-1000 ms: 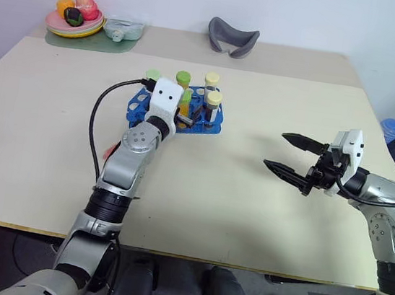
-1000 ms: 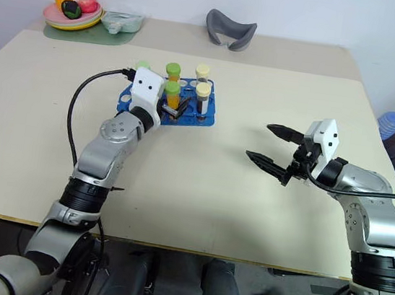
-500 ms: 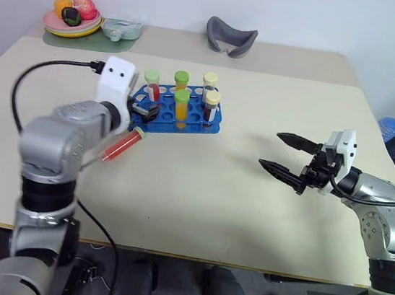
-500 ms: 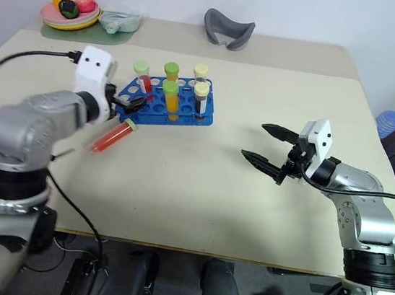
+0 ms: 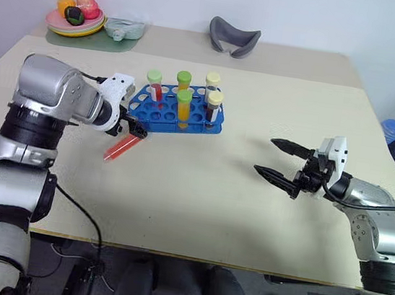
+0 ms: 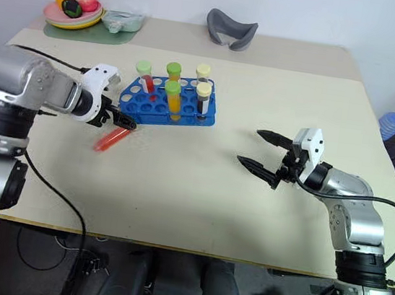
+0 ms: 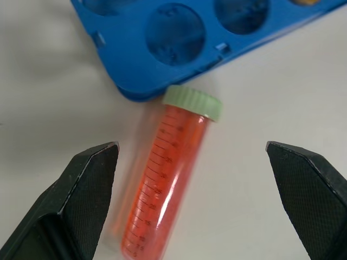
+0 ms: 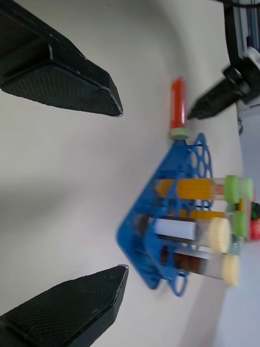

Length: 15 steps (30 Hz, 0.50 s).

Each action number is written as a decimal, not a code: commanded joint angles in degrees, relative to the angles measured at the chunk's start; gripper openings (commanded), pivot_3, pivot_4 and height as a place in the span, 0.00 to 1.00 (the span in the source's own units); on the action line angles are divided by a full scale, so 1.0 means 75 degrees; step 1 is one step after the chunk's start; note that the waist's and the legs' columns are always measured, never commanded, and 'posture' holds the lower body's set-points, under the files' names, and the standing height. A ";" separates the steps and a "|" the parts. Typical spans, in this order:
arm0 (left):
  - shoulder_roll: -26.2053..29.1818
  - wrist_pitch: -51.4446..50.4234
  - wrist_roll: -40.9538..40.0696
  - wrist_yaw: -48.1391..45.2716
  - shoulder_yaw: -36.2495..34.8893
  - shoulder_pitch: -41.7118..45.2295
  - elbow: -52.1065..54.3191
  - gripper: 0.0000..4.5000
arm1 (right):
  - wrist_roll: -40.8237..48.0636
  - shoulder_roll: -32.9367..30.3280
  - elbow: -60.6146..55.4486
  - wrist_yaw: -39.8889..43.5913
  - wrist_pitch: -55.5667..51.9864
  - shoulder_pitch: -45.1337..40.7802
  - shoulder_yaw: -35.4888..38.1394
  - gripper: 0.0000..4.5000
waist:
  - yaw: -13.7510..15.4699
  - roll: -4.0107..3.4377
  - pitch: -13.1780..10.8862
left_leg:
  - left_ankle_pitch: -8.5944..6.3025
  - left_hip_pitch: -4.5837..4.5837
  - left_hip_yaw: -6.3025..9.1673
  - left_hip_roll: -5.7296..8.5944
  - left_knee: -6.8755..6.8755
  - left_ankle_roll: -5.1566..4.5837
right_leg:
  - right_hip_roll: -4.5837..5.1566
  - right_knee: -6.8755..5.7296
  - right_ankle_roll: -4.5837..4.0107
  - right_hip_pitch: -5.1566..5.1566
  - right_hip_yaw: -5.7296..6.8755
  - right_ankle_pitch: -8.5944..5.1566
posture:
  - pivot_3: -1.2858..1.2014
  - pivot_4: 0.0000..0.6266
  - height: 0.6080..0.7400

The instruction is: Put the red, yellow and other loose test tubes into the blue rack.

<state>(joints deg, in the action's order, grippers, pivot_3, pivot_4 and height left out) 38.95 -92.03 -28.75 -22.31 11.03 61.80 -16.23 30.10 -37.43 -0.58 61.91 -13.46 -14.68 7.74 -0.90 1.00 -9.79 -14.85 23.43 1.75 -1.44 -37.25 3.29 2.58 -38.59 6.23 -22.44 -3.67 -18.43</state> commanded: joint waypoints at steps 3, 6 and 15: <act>-0.0140 0.0322 0.0519 -0.0452 0.0800 0.0565 -0.0990 0.99 | 0.0535 -0.0323 -0.0720 0.0484 0.0021 0.0506 0.0573 1.00 | -0.0043 -0.0001 0.0000 | 0.0000 -0.0001 -0.0001 0.0000 0.0001 0.0000 | -0.0003 -0.0004 0.0000 -0.0003 -0.0001 0.0000 | 0.52 0.24 1.00; -0.0184 0.0597 0.0706 -0.0847 0.1249 0.0747 -0.1375 0.99 | 0.0760 -0.0459 -0.0954 0.0732 -0.0034 0.0713 0.0706 1.00 | -0.0052 -0.0001 0.0000 | 0.0000 -0.0002 0.0000 -0.0002 0.0001 0.0000 | -0.0007 -0.0008 0.0000 -0.0005 -0.0002 0.0000 | 0.52 0.24 1.00; -0.0467 0.1753 0.1622 -0.2071 0.2432 0.1336 -0.2830 0.99 | 0.0847 -0.0696 -0.1078 0.1469 -0.0055 0.0657 0.0508 1.00 | -0.0013 0.0000 -0.0001 | 0.0000 0.0000 0.0000 -0.0001 -0.0001 -0.0001 | -0.0007 -0.0001 0.0001 0.0000 -0.0001 -0.0001 | 0.52 0.24 1.00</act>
<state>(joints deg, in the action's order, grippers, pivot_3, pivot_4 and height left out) 35.34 -80.74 -18.58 -36.00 28.33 70.02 -36.43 35.32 -41.83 -7.04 72.15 -14.10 -8.94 11.12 -1.00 1.00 -9.80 -14.85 23.43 1.75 -1.45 -37.25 3.29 2.52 -38.59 6.24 -22.44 -3.68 -18.44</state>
